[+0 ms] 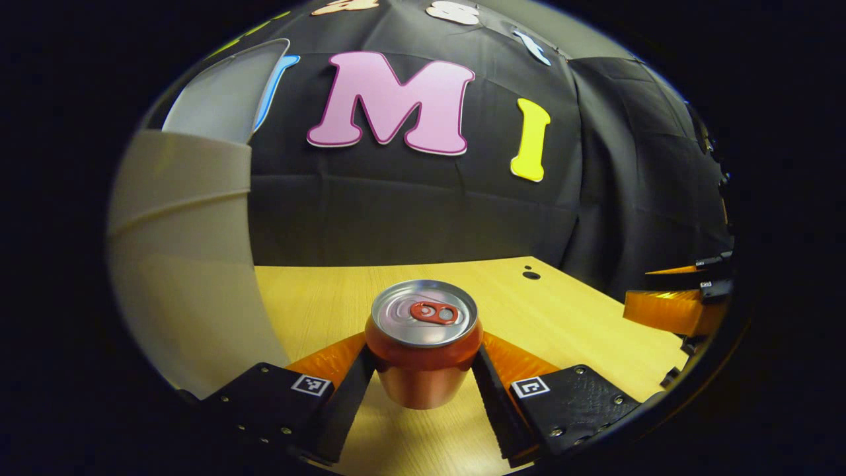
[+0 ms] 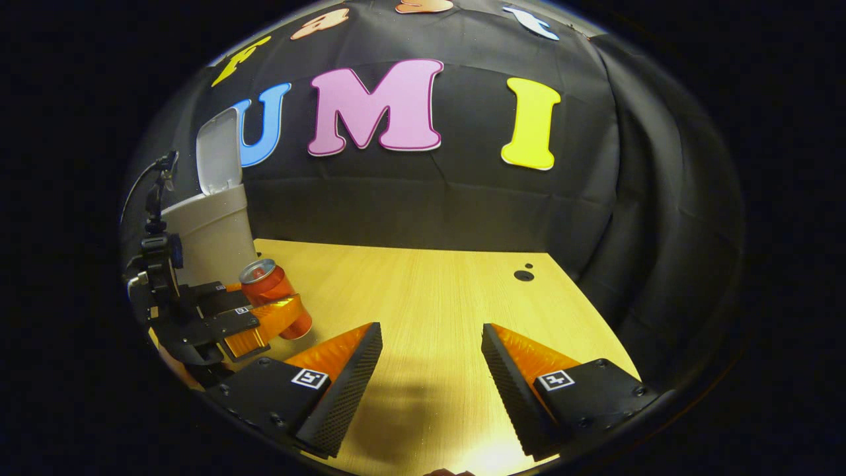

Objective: Press the lid of the desktop garbage bin to open it, pick up the crumpled paper on the desktop and throw it into the bin, then pick up the pop can on the desktop and drop it into the bin, and finally close the garbage bin lid.

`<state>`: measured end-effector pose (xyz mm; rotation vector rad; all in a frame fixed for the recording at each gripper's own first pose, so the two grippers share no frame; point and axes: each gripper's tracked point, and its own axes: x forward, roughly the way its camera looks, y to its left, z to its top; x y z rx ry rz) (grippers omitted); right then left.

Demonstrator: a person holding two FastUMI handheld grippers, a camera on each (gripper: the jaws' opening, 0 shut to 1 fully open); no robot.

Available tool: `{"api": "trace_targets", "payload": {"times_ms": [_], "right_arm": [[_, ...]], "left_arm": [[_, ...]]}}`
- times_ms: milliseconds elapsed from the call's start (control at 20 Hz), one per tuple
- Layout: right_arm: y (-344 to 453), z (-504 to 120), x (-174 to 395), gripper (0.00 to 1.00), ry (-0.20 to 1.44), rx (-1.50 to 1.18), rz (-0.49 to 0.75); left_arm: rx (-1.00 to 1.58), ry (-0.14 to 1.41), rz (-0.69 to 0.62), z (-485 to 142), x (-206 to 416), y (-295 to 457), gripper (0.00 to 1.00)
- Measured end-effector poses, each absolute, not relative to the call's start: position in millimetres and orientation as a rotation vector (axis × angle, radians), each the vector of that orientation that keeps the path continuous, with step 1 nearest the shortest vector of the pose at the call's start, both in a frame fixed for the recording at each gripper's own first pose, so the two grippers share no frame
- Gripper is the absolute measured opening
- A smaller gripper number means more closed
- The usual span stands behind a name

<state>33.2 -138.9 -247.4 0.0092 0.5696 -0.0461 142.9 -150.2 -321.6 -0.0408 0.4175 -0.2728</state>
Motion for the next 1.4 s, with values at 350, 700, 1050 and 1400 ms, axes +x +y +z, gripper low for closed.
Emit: {"api": "trace_targets", "payload": {"times_ms": [350,700,1050,1400], "right_arm": [[-119,-196,42,0.98,0.505,0.006,-0.016],[-94,-161,45,0.98,0.485,0.007,0.024],[-59,-114,55,0.98,0.431,0.030,0.056],[-44,-88,43,0.98,0.409,0.020,0.063]], "left_arm": [[-0.079,0.347,-0.277,-212,135,-123,0.84],[-0.054,0.204,-0.171,-92,150,-39,0.84],[-0.006,0.259,0.034,-118,156,61,0.84],[-0.010,0.345,0.069,-155,158,87,0.84]]}}
